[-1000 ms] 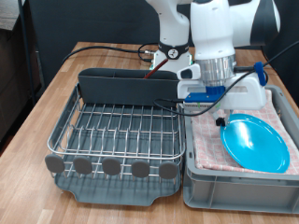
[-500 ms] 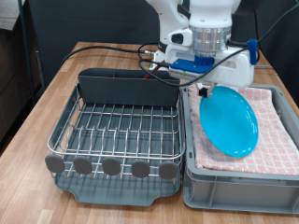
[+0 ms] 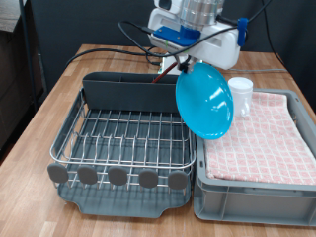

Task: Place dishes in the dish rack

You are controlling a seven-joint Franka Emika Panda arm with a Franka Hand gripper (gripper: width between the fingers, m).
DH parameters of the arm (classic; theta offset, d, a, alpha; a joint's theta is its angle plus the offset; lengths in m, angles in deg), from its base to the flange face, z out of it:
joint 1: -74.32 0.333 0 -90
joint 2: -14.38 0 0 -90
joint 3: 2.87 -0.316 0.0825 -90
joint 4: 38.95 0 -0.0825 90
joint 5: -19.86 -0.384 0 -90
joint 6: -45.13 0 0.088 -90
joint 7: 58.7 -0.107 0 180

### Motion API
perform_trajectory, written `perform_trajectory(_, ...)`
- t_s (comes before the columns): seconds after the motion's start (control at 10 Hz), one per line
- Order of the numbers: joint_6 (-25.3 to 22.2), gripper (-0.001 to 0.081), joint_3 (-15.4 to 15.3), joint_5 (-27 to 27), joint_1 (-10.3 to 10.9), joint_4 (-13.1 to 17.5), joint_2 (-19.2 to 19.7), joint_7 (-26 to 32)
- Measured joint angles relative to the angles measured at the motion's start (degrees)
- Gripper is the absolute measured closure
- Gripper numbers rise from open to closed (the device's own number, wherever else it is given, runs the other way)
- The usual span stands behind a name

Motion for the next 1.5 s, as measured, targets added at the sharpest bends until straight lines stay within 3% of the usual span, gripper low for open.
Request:
perform_trajectory(0.3,-1.0,0.0789,0.23,0.3,-0.3,0.02,0.14,-2.55)
perform_trajectory(0.5,-4.81,0.0789,1.28,3.89,-1.9,0.36,-0.86,-2.15)
perform_trajectory(0.8,-4.17,0.0789,4.13,11.93,-4.75,0.38,-2.43,5.4)
perform_trajectory(1.0,-1.47,0.0789,6.49,17.64,-6.48,0.65,-2.89,14.42)
perform_trajectory(1.2,2.32,0.0789,8.56,19.87,-7.23,1.37,-2.95,25.04)
perform_trajectory(1.3,1.69,0.0789,8.47,19.6,-7.23,1.35,-2.86,23.33)
perform_trajectory(1.5,2.93,0.0789,8.31,24.22,-7.23,1.57,-2.64,22.71)
